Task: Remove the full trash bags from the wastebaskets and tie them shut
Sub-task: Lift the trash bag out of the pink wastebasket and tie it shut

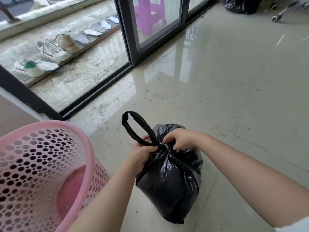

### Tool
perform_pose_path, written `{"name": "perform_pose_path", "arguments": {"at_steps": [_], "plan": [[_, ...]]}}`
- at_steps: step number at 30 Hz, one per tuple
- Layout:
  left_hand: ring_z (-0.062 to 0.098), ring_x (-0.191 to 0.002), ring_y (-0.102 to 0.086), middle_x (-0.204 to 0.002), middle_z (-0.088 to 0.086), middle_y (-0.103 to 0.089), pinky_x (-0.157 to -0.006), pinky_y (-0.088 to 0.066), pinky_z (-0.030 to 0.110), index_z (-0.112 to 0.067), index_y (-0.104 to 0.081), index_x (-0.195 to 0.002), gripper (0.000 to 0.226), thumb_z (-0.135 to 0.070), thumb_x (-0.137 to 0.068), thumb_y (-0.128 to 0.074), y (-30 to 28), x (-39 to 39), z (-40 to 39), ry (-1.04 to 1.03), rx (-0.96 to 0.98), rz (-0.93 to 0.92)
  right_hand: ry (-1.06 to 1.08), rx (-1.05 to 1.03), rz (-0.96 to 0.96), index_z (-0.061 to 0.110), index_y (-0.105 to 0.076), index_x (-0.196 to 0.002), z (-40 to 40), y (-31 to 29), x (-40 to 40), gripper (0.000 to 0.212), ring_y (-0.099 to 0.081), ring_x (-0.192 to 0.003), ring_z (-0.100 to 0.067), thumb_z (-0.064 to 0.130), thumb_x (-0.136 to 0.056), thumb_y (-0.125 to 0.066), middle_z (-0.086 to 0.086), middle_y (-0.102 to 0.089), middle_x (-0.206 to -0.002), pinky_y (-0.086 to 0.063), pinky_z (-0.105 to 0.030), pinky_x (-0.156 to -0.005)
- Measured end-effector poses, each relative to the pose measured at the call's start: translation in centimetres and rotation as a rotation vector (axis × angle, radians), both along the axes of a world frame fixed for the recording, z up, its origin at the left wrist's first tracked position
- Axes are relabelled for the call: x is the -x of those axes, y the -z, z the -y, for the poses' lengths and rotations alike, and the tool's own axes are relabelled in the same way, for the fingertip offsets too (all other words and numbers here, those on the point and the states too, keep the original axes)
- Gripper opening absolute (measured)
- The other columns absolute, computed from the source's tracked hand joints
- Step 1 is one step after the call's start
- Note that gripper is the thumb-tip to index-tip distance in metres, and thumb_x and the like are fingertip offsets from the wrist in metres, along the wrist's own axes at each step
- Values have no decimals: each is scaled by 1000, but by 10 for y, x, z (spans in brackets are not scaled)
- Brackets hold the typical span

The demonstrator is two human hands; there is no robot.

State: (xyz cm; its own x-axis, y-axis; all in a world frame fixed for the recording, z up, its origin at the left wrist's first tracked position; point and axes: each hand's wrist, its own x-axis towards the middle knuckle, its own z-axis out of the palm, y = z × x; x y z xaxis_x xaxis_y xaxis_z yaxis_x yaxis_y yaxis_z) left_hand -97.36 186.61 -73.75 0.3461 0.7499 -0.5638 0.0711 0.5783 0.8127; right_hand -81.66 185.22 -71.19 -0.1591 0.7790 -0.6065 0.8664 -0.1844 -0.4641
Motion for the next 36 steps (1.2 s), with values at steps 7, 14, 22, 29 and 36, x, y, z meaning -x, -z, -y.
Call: {"name": "perform_pose_path", "arguments": {"at_steps": [7, 14, 22, 29, 36], "plan": [[12, -55, -32, -58, -1, -35, -47, -29, 17, -14, -34, -57, 30, 6, -72, -50, -13, 4, -1, 237, 82, 1, -40, -190, 37, 3, -65, -113, 8, -5, -2, 31, -62, -86, -20, 3, -88, -48, -13, -65, -109, -38, -12, -68], [14, -47, -26, -56, -1, -29, -44, -18, 22, -16, -29, -55, 51, -38, -100, -23, -17, -12, -15, 15, 1, -364, -160, -459, 208, -6, -63, -97, 19, -5, -9, 28, -55, -105, -27, 13, -93, -43, -14, -55, -113, -38, -30, -87], [42, -125, -49, -135, 27, -50, -106, -40, 49, 4, -44, -132, 58, -39, -99, -22, 0, 9, -16, 8, 23, -630, -183, -399, 240, -9, -64, -90, 33, 13, -21, 26, -58, -102, -29, 10, -91, -45, -18, -58, -109, -40, -34, -90], [12, -51, -36, -63, 1, -36, -38, -34, 14, -11, -43, -76, 35, -38, -98, -36, -10, 3, -2, 160, 72, -515, -207, -328, 324, 0, -63, -102, 39, 29, -29, 29, -55, -109, -27, 16, -93, -41, -12, -55, -117, -41, -32, -92], [14, -66, -48, -72, 2, -51, -61, -41, 26, -19, -46, -67, 26, -20, -87, -63, -43, -12, -32, -158, -206, -267, -86, -300, 314, 0, -63, -104, 19, 18, -37, 28, -53, -110, -28, 13, -89, -43, -15, -59, -115, -42, -32, -88]]}}
